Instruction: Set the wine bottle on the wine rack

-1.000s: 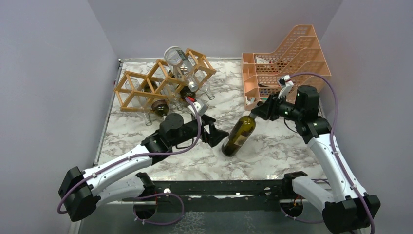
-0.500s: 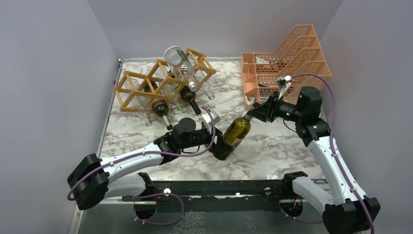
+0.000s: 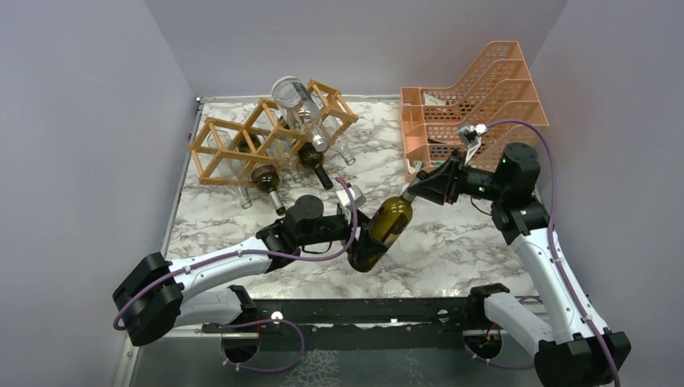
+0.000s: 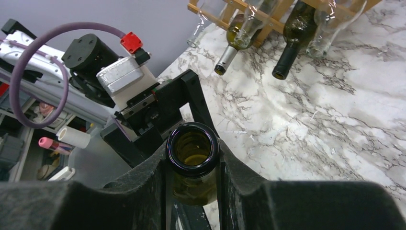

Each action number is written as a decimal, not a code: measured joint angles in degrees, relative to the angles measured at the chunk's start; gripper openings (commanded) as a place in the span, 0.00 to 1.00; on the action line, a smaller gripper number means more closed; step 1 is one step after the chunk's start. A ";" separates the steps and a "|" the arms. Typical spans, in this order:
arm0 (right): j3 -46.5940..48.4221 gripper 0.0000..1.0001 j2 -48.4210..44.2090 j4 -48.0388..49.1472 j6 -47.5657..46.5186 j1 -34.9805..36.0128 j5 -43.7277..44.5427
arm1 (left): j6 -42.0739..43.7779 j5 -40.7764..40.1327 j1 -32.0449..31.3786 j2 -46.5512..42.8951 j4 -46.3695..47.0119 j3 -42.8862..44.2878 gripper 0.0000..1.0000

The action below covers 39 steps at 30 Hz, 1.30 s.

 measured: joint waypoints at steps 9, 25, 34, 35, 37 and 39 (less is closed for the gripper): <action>1.90 0.01 -0.52 4.33 3.74 0.00 -3.80 | 0.15 4.68 0.00 0.07 2.47 -0.02 0.96; 2.93 0.30 -2.89 13.35 9.25 -0.37 -8.28 | 1.77 8.70 -0.33 -1.40 3.67 1.14 0.00; 7.37 0.75 -5.70 9.90 8.44 -0.33 -7.98 | 13.64 1.40 -0.20 -5.77 1.03 2.10 0.00; 7.72 0.76 -6.12 9.75 8.35 -0.33 -7.78 | 16.04 0.37 -0.11 -6.03 0.72 2.40 0.00; 8.44 0.76 -6.62 9.51 8.33 -0.33 -7.61 | 21.38 -1.53 -0.09 -6.14 -0.09 3.56 0.00; 9.11 0.76 -6.73 9.42 8.33 -0.33 -7.52 | 26.49 -3.04 -0.11 -6.14 -0.50 4.68 0.00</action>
